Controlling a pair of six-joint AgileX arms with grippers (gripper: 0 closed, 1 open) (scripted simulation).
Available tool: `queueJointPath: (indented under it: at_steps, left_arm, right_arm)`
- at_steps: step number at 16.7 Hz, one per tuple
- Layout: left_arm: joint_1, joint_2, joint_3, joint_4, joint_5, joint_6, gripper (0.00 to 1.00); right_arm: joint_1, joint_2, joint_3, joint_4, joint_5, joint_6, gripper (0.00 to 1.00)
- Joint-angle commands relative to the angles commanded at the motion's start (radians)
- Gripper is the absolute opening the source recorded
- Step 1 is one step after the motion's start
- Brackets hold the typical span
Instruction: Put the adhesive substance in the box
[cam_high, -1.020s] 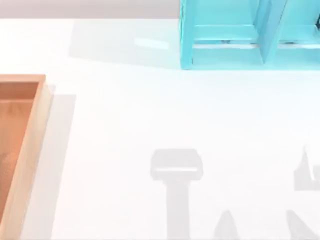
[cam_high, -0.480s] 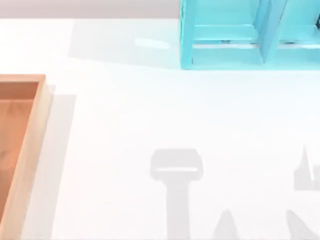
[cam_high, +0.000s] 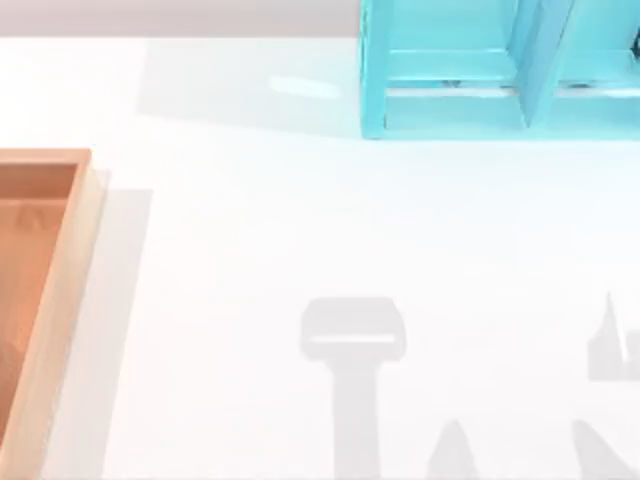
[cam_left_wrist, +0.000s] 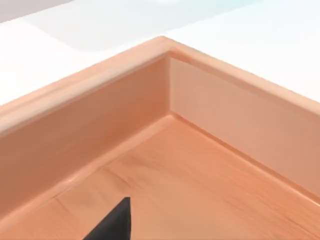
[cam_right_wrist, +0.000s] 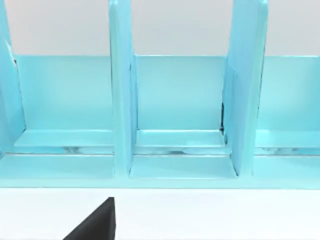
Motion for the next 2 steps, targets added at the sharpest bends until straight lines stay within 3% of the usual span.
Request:
queueJointPath:
  at_steps: [2]
  left_arm:
    - [0.0,0.0,0.0,0.0,0.0,0.0,1.0]
  right_arm:
    - [0.0,0.0,0.0,0.0,0.0,0.0,1.0]
